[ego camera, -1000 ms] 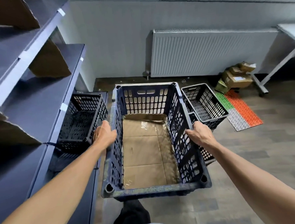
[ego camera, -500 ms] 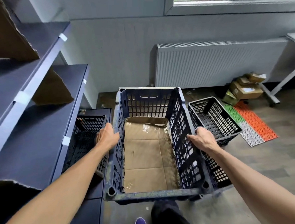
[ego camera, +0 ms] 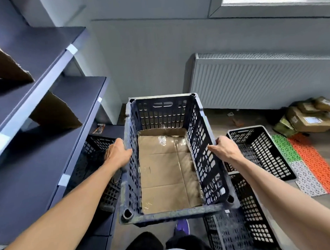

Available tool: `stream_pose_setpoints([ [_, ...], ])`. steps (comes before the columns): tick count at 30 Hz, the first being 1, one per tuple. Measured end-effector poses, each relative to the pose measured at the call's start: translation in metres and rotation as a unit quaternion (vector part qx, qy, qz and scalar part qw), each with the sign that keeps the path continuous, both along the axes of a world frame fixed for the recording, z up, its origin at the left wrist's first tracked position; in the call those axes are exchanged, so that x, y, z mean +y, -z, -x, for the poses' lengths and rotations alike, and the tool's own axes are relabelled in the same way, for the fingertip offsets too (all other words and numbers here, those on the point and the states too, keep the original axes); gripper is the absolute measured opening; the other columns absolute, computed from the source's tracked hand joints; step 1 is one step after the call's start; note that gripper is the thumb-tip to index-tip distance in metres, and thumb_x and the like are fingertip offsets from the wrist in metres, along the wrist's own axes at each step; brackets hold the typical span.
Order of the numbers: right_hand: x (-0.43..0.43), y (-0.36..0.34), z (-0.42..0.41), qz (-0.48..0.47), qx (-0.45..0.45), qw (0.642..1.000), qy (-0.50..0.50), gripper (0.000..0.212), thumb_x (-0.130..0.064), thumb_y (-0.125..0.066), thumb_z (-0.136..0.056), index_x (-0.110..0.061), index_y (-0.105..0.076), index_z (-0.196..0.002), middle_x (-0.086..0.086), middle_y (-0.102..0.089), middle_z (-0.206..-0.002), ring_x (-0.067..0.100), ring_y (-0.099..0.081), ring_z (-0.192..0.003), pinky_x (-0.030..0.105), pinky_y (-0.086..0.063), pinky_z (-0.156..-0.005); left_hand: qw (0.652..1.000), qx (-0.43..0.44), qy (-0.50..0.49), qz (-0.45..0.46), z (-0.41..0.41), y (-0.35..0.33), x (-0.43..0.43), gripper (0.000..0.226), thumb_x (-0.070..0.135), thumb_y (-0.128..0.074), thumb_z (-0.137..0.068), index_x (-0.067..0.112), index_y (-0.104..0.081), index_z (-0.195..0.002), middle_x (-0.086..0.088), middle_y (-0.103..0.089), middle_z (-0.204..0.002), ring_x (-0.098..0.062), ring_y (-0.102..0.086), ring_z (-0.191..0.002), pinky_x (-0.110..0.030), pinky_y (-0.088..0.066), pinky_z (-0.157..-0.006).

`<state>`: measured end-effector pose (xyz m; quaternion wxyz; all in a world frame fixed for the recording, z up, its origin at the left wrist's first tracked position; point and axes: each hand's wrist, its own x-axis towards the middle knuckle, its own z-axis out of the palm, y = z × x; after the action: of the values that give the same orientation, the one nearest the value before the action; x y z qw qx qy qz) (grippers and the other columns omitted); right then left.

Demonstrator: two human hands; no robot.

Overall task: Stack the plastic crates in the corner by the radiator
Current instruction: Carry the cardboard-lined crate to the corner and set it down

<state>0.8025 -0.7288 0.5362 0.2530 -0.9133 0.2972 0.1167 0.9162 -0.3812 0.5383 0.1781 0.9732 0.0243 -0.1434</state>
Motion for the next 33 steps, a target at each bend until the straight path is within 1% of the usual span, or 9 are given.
stream_pose_setpoints([
  [3,-0.013,0.001,-0.030,-0.002,-0.001,1.000,-0.004,0.032,-0.037,-0.062,-0.086,-0.008,-0.060,-0.073,0.009,-0.071,-0.074,0.027,-0.067,-0.069,0.034,-0.052,-0.065,1.000,0.001,-0.007,0.009,-0.026,0.002,-0.009,0.026,0.031,-0.062,-0.087,0.011,-0.047,-0.093,-0.009,-0.059,-0.088,-0.031,-0.057,-0.080,-0.036,-0.041,-0.062],
  [6,-0.022,0.005,-0.058,-0.001,-0.005,1.000,-0.007,0.030,-0.038,-0.061,-0.085,-0.009,-0.063,-0.076,0.009,-0.072,-0.075,0.027,-0.069,-0.069,0.037,-0.059,-0.070,1.000,0.004,-0.011,0.017,-0.053,0.003,-0.017,0.026,0.031,-0.062,-0.087,0.011,-0.047,-0.093,-0.010,-0.060,-0.090,-0.032,-0.058,-0.082,-0.036,-0.042,-0.064],
  [9,-0.027,0.006,-0.087,-0.003,-0.001,1.000,-0.003,0.029,-0.037,-0.062,-0.085,-0.010,-0.064,-0.076,0.009,-0.072,-0.075,0.028,-0.069,-0.070,0.038,-0.059,-0.071,1.000,0.010,-0.001,0.017,-0.088,0.007,-0.023,0.025,0.030,-0.063,-0.087,0.012,-0.047,-0.092,-0.010,-0.060,-0.091,-0.032,-0.058,-0.082,-0.035,-0.041,-0.064],
  [11,-0.031,0.006,-0.106,-0.005,0.005,1.000,0.000,0.030,-0.038,-0.062,-0.085,-0.009,-0.064,-0.077,0.009,-0.072,-0.076,0.029,-0.069,-0.073,0.038,-0.059,-0.071,1.000,0.012,0.007,0.019,-0.114,0.010,-0.028,0.024,0.029,-0.062,-0.087,0.013,-0.044,-0.087,-0.012,-0.060,-0.093,-0.033,-0.058,-0.083,-0.035,-0.039,-0.063],
  [15,-0.041,0.009,-0.150,-0.009,0.027,0.999,0.025,0.032,-0.039,-0.065,-0.085,-0.008,-0.065,-0.081,0.011,-0.073,-0.081,0.030,-0.069,-0.077,0.037,-0.057,-0.072,0.999,0.020,0.026,0.036,-0.175,0.017,-0.041,0.030,0.030,-0.064,-0.085,0.017,-0.037,-0.078,-0.018,-0.061,-0.097,-0.038,-0.060,-0.091,-0.036,-0.038,-0.063],
  [18,-0.045,0.008,-0.186,-0.009,0.032,0.998,0.046,0.031,-0.039,-0.067,-0.084,-0.009,-0.066,-0.083,0.011,-0.073,-0.086,0.030,-0.069,-0.081,0.032,-0.052,-0.069,0.998,0.033,0.042,0.038,-0.219,0.017,-0.048,0.031,0.031,-0.064,-0.084,0.015,-0.038,-0.077,-0.016,-0.057,-0.089,-0.036,-0.058,-0.086,-0.035,-0.038,-0.063],
  [24,-0.046,0.008,-0.243,-0.003,0.038,0.998,0.049,0.027,-0.036,-0.067,-0.086,-0.011,-0.063,-0.075,0.009,-0.072,-0.078,0.027,-0.069,-0.074,0.031,-0.050,-0.065,0.997,0.037,0.064,0.026,-0.286,0.018,-0.056,0.031,0.032,-0.064,-0.086,0.015,-0.039,-0.078,-0.007,-0.051,-0.080,-0.029,-0.051,-0.075,-0.034,-0.038,-0.061],
  [28,-0.055,0.016,-0.280,-0.004,0.040,0.998,0.050,0.030,-0.040,-0.067,-0.085,-0.011,-0.064,-0.081,0.008,-0.074,-0.080,0.026,-0.070,-0.072,0.035,-0.059,-0.070,0.997,0.033,0.064,0.020,-0.320,0.023,-0.063,0.034,0.034,-0.066,-0.088,0.014,-0.039,-0.080,-0.005,-0.048,-0.077,-0.027,-0.049,-0.073,-0.034,-0.037,-0.060],
  [33,-0.078,0.026,-0.336,-0.009,0.048,0.998,0.033,0.028,-0.040,-0.067,-0.084,-0.012,-0.063,-0.083,0.008,-0.073,-0.083,0.027,-0.070,-0.076,0.038,-0.059,-0.074,0.999,0.035,0.038,0.011,-0.359,0.033,-0.080,0.034,0.035,-0.066,-0.088,0.013,-0.042,-0.083,-0.005,-0.051,-0.078,-0.027,-0.050,-0.074,-0.034,-0.035,-0.059],
])
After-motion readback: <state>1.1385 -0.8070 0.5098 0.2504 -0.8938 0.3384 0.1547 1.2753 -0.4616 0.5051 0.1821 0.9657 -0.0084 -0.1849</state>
